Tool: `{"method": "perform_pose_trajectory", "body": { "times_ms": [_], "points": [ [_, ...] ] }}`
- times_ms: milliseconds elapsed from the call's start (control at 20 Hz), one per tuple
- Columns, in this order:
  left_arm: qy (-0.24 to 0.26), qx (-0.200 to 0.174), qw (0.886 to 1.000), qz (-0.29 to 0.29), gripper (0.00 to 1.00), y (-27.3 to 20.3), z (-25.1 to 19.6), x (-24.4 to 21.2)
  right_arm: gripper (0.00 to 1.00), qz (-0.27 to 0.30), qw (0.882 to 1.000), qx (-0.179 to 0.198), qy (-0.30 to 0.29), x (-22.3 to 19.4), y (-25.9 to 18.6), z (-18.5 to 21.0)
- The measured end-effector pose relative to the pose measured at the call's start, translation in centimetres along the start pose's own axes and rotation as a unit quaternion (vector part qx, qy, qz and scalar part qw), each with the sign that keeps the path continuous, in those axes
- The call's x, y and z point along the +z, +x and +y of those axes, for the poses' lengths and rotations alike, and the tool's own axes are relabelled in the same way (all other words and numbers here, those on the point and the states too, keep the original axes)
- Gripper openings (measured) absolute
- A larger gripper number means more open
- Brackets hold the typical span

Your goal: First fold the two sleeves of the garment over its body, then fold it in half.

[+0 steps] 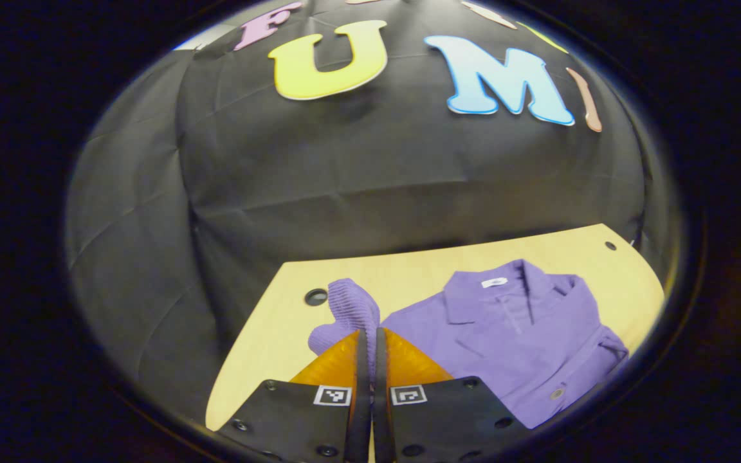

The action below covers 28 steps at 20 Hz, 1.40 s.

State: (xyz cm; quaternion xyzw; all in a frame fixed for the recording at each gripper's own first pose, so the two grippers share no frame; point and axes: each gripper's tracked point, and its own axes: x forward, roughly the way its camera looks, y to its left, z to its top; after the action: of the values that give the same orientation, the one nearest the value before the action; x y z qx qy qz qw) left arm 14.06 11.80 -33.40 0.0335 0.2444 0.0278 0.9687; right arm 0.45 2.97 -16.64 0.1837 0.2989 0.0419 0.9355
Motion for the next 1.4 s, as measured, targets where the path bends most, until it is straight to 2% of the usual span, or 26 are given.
{"method": "perform_pose_trajectory", "body": {
  "times_ms": [250, 600, 1000, 1050, 1100, 1200, 1350, 1400],
  "points": [
    [0.015, -0.06, 0.998, -0.016, 0.08, 0.7, -9.4, 2.6, 0.3, 0.001, 0.999, -0.027, 0.033, -0.4, -1.2, -4.3],
    [0.035, -0.139, 0.989, -0.036, 0.08, -0.2, -21.3, 5.0, 0.3, 0.0, 0.997, -0.053, 0.048, -0.8, -2.7, -8.8],
    [0.045, -0.204, 0.978, -0.024, 0.09, -1.3, -28.4, 4.4, 0.3, 0.007, 0.996, -0.061, 0.057, -1.7, -3.3, -11.0],
    [0.045, -0.22, 0.974, -0.02, 0.12, -1.4, -29.3, 4.2, 0.3, 0.008, 0.997, -0.06, 0.057, -1.7, -3.3, -11.0],
    [0.046, -0.226, 0.973, -0.021, 0.23, -1.8, -29.7, 4.3, 0.3, 0.008, 0.997, -0.058, 0.056, -1.7, -3.2, -11.0],
    [0.05, -0.236, 0.97, -0.032, 0.36, -2.5, -30.6, 5.1, 0.3, 0.009, 0.997, -0.055, 0.055, -1.6, -3.1, -11.0],
    [0.069, -0.247, 0.966, -0.036, 0.62, -3.2, -31.3, 5.1, 0.3, 0.008, 0.997, -0.052, 0.055, -1.5, -2.8, -10.9],
    [0.07, -0.25, 0.965, -0.034, 0.59, -3.2, -31.4, 5.1, 0.3, 0.009, 0.997, -0.051, 0.054, -1.7, -2.7, -10.8]
  ]
}}
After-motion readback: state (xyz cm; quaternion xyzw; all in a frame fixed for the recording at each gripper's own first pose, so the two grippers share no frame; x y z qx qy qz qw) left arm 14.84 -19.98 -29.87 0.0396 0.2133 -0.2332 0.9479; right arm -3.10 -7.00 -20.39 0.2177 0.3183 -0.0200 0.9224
